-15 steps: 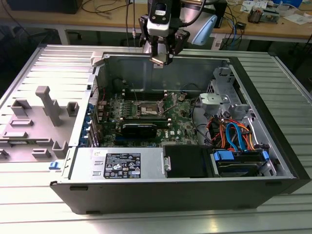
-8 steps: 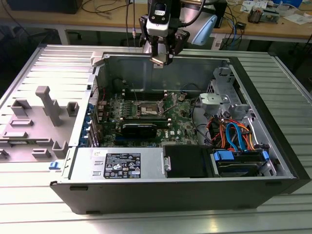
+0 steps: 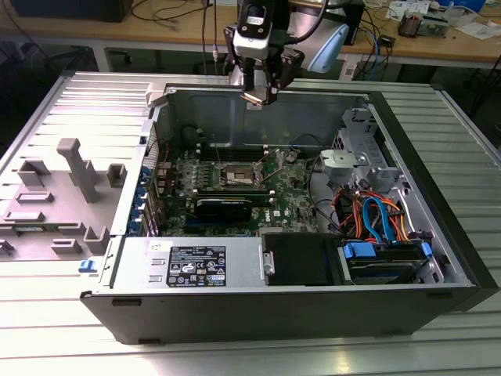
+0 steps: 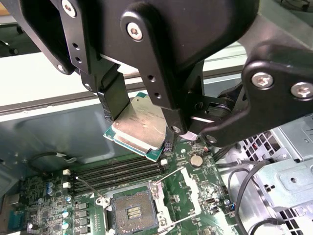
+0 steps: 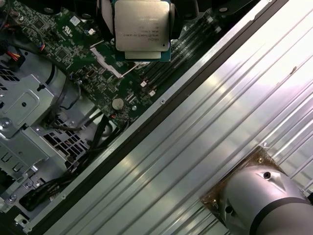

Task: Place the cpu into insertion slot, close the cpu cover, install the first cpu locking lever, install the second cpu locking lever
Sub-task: 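Place the cpu into insertion slot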

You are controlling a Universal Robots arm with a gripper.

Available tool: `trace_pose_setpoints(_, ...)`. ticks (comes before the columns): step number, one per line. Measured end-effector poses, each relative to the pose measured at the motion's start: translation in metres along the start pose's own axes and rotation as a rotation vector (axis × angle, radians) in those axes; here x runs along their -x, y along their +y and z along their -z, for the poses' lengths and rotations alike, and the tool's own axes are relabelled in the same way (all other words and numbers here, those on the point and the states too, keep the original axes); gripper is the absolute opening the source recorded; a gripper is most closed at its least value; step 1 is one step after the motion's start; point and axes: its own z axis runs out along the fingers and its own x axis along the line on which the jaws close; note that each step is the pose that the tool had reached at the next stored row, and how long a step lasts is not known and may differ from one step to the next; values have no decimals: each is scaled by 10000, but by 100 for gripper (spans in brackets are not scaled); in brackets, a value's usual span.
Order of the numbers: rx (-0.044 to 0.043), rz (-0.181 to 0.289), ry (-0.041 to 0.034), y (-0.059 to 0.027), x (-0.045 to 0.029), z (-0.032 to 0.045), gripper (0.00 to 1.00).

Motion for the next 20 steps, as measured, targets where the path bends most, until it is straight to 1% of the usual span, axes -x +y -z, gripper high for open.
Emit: trace_pose_setpoints(20, 8, -572, -46, -1, 0, -8, 54)
